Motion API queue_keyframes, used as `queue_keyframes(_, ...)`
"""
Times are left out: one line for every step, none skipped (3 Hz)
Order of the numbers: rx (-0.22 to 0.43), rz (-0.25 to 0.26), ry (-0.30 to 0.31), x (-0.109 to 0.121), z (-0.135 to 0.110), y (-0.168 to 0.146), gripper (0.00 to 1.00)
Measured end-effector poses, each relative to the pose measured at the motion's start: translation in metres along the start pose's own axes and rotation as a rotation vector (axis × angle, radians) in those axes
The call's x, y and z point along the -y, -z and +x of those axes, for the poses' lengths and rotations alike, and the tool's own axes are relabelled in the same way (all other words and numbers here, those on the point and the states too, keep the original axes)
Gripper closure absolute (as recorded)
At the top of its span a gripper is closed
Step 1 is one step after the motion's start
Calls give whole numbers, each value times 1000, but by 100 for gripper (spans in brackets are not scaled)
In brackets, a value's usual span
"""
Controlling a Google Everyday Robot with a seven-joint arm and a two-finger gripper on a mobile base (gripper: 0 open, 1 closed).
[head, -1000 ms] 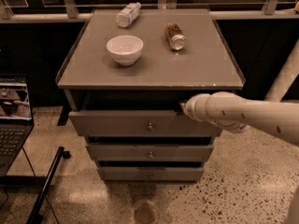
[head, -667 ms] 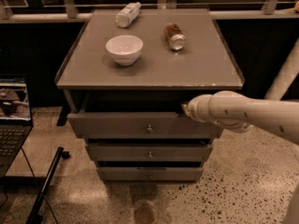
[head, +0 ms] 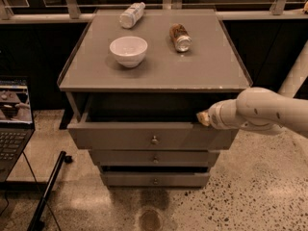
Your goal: Open top drawer
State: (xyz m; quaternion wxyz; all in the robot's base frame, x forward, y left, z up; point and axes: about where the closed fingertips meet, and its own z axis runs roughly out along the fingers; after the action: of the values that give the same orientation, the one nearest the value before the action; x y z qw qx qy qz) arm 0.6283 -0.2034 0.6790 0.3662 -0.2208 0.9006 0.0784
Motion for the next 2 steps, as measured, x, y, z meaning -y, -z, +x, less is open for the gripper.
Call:
queue_keyframes(0,0,0,0,0,0,100)
queue_keyframes(12,13,18,-1,-10,-2,100)
